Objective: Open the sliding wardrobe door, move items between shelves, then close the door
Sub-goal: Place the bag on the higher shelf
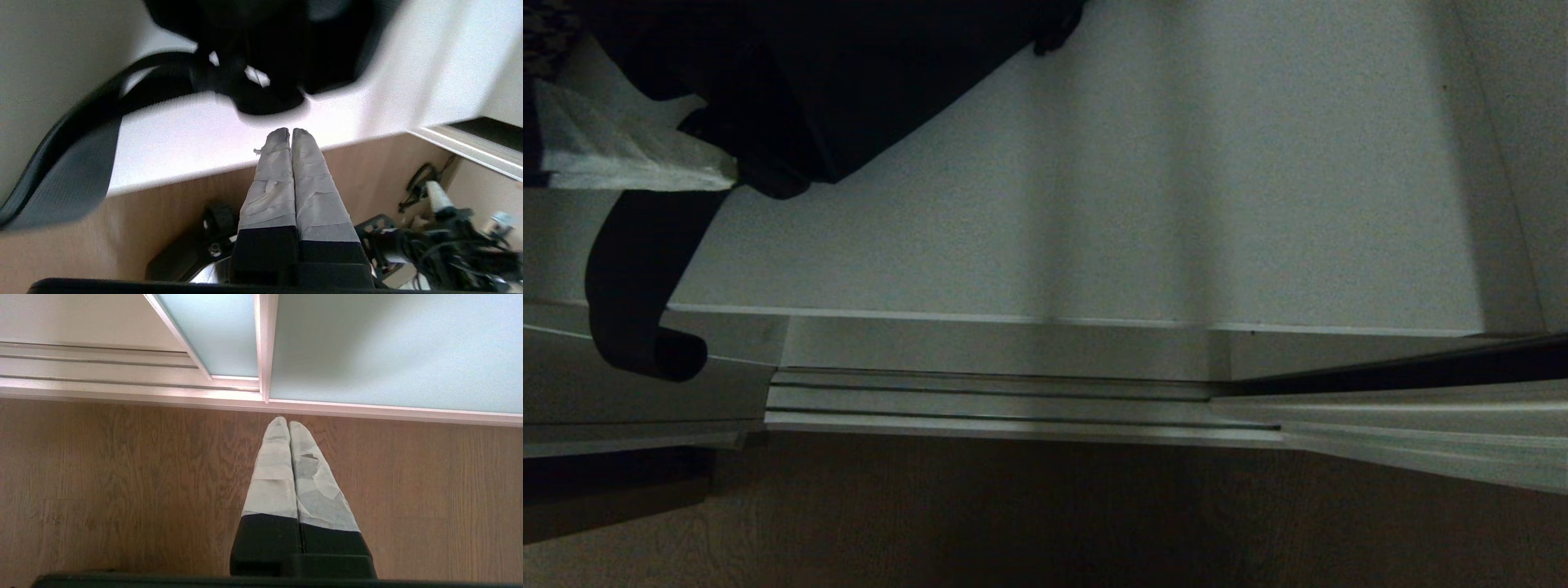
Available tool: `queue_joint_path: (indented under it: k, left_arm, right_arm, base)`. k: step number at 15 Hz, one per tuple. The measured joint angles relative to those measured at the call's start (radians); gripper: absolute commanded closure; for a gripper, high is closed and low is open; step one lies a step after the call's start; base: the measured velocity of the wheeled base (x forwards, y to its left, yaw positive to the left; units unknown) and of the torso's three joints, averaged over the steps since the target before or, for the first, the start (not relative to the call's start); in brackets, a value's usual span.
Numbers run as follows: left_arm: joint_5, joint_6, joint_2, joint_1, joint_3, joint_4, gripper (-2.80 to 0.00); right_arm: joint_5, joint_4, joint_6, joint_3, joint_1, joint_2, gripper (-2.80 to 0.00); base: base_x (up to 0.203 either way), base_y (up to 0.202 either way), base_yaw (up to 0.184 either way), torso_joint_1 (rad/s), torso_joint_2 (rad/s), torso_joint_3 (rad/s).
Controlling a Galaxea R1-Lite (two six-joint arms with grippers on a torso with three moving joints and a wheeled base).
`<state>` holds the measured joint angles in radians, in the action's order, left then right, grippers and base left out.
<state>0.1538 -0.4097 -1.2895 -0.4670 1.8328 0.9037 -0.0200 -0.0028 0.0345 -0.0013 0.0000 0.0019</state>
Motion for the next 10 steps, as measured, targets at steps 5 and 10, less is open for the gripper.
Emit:
queue_joint_path:
  k: [5,10]
  left_arm:
    - [-0.053,0.003,-0.102,0.013,0.053,-0.167,0.00]
    - [-0.179,0.048,-0.171,0.014,0.074,-0.362,0.00]
  right_arm:
    - [0.000,0.000,-0.001,0.000,0.000,0.000,0.00]
    - [0.000,0.000,0.000,0.000,0.000,0.000,0.00]
  base:
    - [0.000,0.000,0.000,0.000,0.00,0.000]
    - [0.000,0.000,0.000,0.000,0.00,0.000]
